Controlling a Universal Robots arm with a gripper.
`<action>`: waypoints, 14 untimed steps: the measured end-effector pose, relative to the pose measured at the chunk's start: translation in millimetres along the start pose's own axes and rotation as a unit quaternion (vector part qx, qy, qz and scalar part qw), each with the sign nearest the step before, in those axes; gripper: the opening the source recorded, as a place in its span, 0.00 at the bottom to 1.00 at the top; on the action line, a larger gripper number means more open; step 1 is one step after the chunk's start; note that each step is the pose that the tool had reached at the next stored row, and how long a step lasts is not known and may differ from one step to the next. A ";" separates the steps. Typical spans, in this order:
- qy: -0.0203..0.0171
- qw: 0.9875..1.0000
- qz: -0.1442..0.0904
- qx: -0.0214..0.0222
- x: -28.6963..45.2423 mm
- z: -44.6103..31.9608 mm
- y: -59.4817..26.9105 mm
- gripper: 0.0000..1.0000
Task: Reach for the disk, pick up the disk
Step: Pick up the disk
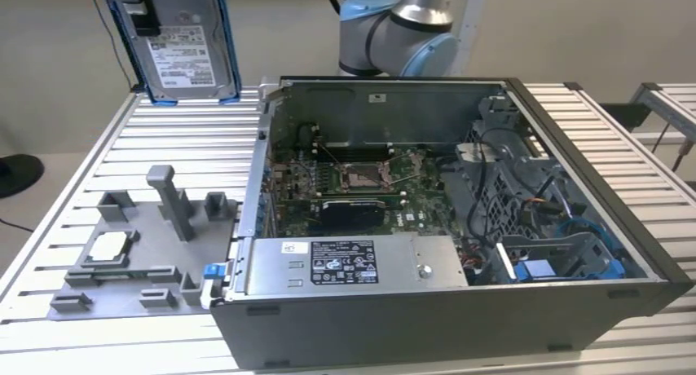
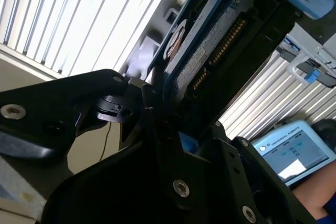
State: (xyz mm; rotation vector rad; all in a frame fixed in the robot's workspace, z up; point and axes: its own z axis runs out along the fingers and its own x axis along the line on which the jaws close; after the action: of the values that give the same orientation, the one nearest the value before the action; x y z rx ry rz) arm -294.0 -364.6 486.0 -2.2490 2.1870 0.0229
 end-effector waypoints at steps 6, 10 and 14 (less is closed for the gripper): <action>0.000 1.000 -0.001 0.002 0.4 0.1 -14.8 0.00; 0.000 1.000 -0.002 0.003 0.7 0.1 -24.6 0.00; 0.000 1.000 -0.003 0.005 0.9 0.1 -33.9 0.00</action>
State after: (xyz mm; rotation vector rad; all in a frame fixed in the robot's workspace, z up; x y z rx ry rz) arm -260.1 -364.6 485.7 -2.2507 2.1763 0.0126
